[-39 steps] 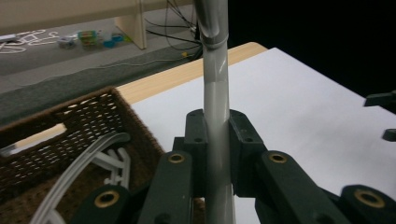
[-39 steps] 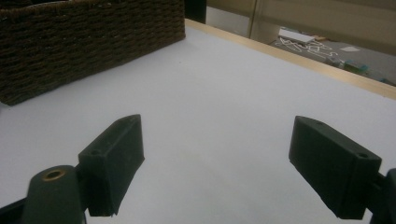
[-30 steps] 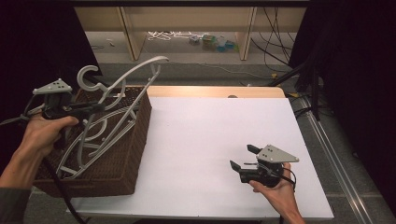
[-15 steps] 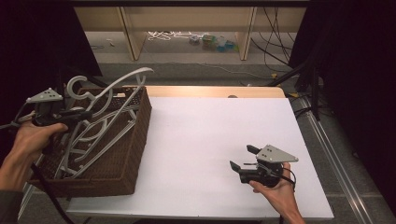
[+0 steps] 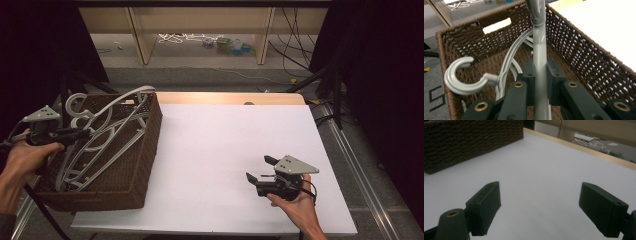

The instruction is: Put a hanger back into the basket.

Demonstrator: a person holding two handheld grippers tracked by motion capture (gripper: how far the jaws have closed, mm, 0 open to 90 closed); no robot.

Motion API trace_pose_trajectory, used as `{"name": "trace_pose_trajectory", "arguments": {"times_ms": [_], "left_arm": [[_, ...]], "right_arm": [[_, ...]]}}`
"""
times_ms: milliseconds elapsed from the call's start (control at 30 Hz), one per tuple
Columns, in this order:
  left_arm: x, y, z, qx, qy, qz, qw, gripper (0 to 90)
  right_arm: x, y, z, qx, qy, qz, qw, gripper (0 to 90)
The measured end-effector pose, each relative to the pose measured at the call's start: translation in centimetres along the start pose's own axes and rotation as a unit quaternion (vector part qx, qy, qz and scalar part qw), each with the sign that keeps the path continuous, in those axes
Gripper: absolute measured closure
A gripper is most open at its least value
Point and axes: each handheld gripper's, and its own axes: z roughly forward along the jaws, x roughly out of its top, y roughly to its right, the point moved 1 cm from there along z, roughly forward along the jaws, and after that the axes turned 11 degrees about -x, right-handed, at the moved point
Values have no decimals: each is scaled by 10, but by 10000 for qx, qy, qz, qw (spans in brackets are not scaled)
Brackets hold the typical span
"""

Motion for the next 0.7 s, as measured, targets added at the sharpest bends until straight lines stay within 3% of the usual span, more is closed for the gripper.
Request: {"name": "trace_pose_trajectory", "arguments": {"times_ms": [100,133,200,467,500,700], "left_arm": [[-5,-3,-2,64,-79,-9,9999,796],[-9,-7,-3,75,-221,-4,9997,797],[-10,-7,-2,109,-197,-37,9997,796],[-20,-7,8,14,-484,-50,9988,796],[-19,-10,6,14,-721,112,9973,796],[-22,-12,16,-111,-927,84,9956,795]], "right_arm": [[0,1,0,-43,41,-26,10000,186],[0,0,0,-39,37,-27,10000,186],[0,0,1,-29,57,-21,10000,186],[-1,0,2,-22,32,-24,10000,186],[-1,0,2,-16,24,-18,10000,186],[-1,0,2,-12,-3,-44,10000,186]]}}
